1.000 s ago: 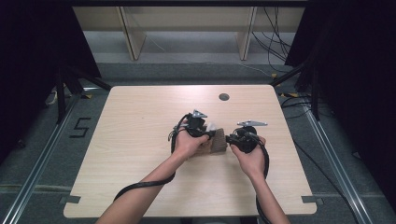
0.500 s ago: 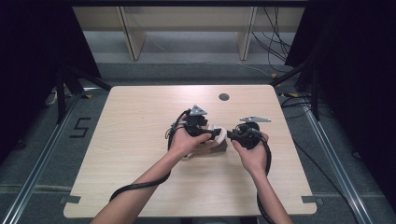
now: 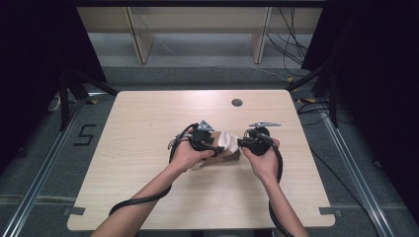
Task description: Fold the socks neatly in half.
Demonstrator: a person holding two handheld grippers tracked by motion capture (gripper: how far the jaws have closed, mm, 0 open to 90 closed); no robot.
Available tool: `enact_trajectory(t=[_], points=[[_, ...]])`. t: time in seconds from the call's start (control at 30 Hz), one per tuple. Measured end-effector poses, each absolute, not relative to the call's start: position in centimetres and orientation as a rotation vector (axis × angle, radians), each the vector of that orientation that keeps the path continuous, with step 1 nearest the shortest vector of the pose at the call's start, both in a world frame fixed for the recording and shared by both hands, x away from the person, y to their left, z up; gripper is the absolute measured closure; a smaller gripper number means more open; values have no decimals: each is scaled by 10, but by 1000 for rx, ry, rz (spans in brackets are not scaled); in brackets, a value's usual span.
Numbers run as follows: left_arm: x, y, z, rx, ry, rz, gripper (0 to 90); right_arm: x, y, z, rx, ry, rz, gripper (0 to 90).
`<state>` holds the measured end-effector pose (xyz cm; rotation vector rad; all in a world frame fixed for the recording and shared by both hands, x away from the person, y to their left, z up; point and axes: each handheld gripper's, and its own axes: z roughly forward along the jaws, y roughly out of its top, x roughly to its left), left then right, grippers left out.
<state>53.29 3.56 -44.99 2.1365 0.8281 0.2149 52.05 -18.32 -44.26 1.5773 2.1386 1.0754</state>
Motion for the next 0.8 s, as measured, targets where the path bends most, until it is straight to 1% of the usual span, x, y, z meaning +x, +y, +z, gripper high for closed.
enact_trajectory(t=[0.13,0.17,0.23,0.27,0.3,0.33,0.37,0.4,0.47,0.53,0.63,0.77,0.8], points=[[534,32,-455,2181,803,182,583,523,-185,-451,1598,2177,1050,762],[534,30,-455,2189,813,170,650,524,-186,-457,1574,2172,1040,769],[535,29,-456,2191,821,162,695,524,-186,-457,1586,2185,1044,770],[535,28,-456,2203,812,165,695,523,-185,-457,1611,2186,1037,770],[536,28,-457,2199,816,155,725,524,-186,-460,1573,2175,1041,771],[536,28,-457,2202,816,151,773,523,-186,-460,1588,2174,1046,771],[536,27,-457,2197,825,148,773,523,-186,-460,1588,2174,1046,771],[536,27,-457,2199,835,151,810,523,-186,-460,1592,2176,1044,770],[536,26,-456,2186,841,145,829,521,-183,-458,1653,2171,1038,770],[535,26,-452,2177,825,157,838,523,-185,-459,1596,2180,1031,771],[532,26,-439,2112,794,190,840,523,-185,-462,1613,2165,1017,772],[531,24,-432,2063,789,203,839,523,-186,-463,1612,2172,1023,772],[531,23,-433,2100,772,204,836,523,-187,-463,1603,2178,1023,770]])
